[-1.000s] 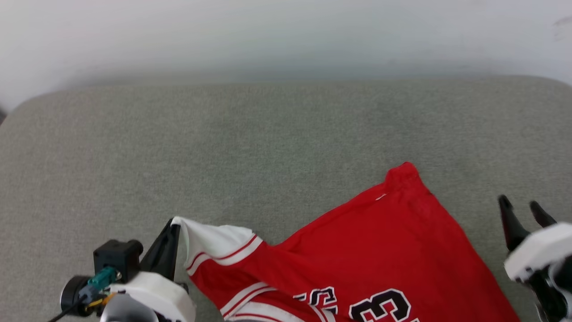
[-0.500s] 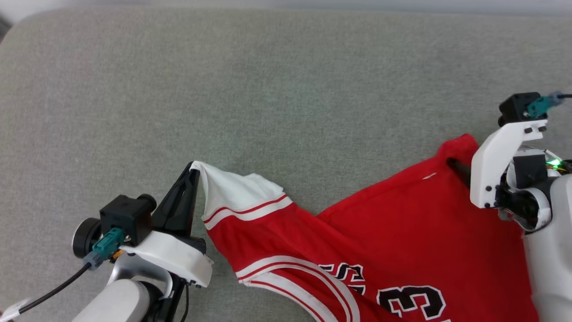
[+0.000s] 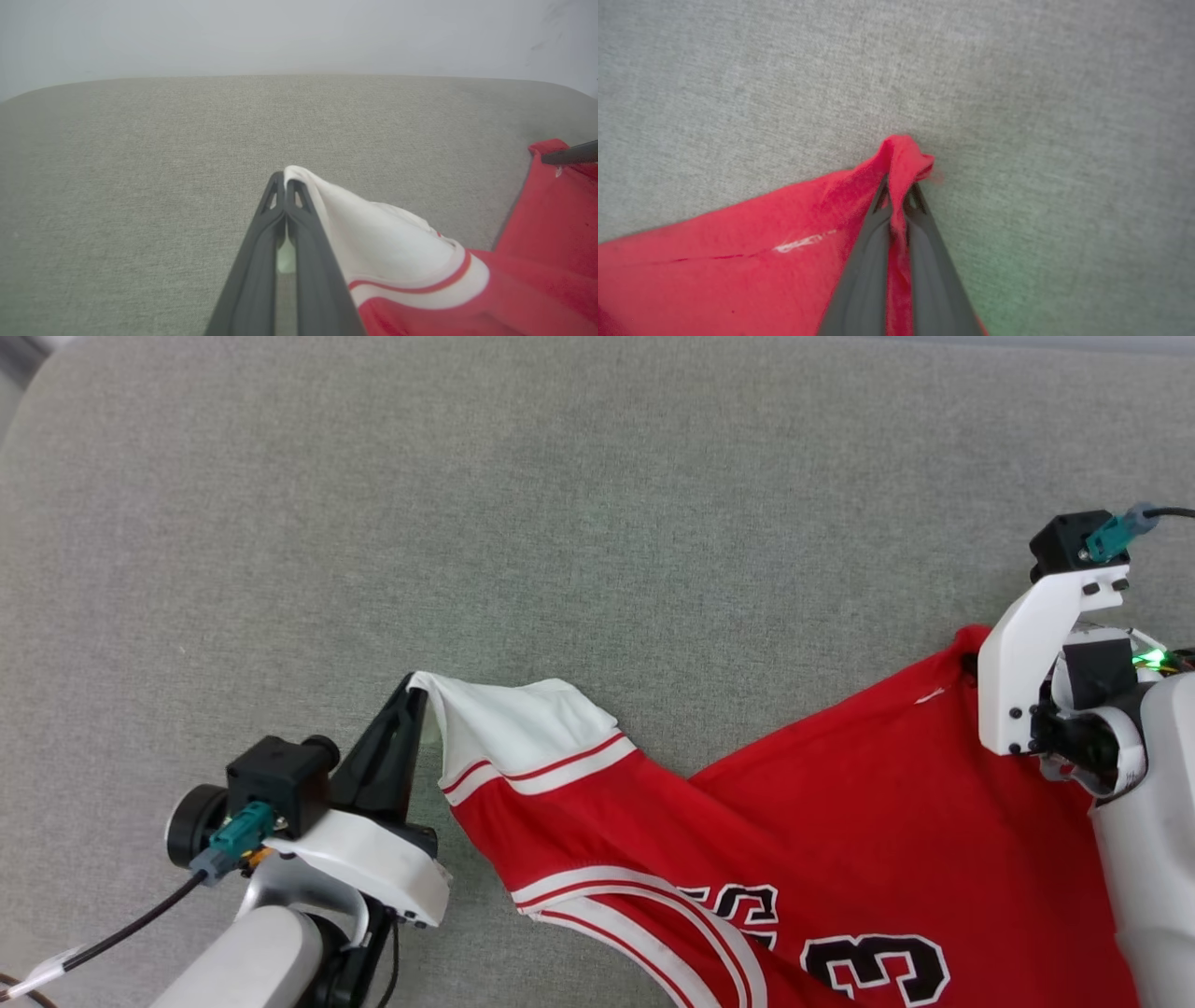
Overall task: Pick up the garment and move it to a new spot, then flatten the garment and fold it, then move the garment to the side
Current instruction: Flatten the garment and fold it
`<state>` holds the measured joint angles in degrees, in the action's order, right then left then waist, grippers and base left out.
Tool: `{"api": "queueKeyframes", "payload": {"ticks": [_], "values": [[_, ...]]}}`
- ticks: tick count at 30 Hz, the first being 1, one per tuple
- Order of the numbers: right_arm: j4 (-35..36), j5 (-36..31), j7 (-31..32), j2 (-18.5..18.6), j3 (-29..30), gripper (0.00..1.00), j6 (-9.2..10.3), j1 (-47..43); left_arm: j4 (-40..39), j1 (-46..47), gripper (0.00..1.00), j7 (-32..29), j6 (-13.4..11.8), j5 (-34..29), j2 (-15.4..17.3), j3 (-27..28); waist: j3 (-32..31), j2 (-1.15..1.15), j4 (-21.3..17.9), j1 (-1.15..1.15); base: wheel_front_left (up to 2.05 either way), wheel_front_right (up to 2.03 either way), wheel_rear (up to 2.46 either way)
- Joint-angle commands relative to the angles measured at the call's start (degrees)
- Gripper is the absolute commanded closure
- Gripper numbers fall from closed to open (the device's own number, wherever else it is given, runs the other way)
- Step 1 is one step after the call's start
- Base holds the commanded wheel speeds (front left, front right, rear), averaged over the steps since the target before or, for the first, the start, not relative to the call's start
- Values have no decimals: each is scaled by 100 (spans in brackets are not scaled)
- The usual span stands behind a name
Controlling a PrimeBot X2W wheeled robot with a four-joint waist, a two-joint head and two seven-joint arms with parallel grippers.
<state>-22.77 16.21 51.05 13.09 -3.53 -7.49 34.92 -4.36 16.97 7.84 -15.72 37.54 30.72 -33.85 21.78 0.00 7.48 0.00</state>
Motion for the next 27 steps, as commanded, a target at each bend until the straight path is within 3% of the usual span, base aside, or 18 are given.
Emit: {"api": "queueKeyframes", "payload": {"ticks": [1, 6, 9, 14, 20, 27], "values": [[-144, 38, -227, -31, -105, 100, 0, -211, 35, 71, 100, 66, -53, 20, 22, 75, -174, 0, -53, 0, 0, 0, 0], [-56, -101, -1129, 94, -50, 100, 1, -168, 140, 234, 100, 35, -112, 42, 93, 231, -700, 0, -158, 0, 0, 0, 0], [-97, -195, -1746, 103, 91, 100, 2, -194, 281, 517, 100, -33, -42, -5, 155, 266, -1055, 0, -203, 0, 0, 0, 0], [-236, -375, -2529, -9, 378, 100, 2, -36, 788, 1164, 100, -148, 127, 145, -13, 376, -1586, 0, -261, 0, 0, 0, 0], [-536, -496, -3010, -107, 632, 100, 2, 281, 1586, 1972, 100, -230, 378, 250, -269, 412, -1929, 0, -297, 0, 0, 0, 0], [-895, -641, -3375, -93, 747, 100, 2, 994, 2734, 3196, 100, -162, 783, 198, -691, 331, -1872, 0, -292, 0, 0, 0, 0]]}}
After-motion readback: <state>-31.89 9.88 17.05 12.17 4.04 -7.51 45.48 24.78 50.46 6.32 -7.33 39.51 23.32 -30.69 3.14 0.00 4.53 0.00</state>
